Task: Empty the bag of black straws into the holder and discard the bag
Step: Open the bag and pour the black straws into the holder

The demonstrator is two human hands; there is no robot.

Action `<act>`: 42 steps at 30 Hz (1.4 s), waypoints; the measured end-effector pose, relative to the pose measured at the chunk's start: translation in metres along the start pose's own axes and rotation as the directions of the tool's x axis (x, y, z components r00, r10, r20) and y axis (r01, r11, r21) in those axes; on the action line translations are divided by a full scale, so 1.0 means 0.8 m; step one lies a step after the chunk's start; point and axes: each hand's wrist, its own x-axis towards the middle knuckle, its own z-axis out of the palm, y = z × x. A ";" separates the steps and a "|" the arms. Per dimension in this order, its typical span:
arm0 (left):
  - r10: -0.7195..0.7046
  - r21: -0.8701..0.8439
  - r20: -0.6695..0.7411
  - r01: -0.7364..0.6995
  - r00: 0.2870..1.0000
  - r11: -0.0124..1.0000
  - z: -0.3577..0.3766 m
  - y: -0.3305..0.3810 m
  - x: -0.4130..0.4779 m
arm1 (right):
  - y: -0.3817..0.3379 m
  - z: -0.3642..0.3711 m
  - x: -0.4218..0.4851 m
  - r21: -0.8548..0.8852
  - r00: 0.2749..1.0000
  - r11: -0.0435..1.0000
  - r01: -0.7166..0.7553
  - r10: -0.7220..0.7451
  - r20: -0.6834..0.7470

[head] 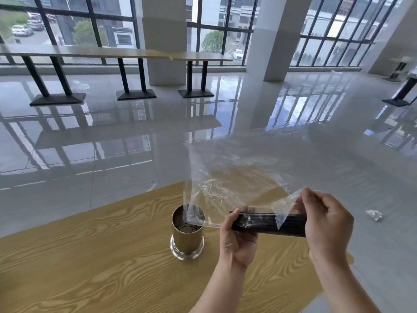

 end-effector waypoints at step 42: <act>0.098 -0.279 -0.052 -0.109 0.994 0.954 0.014 0.047 0.024 | -0.089 0.074 0.043 -0.358 0.889 0.897 0.258 -0.076 0.452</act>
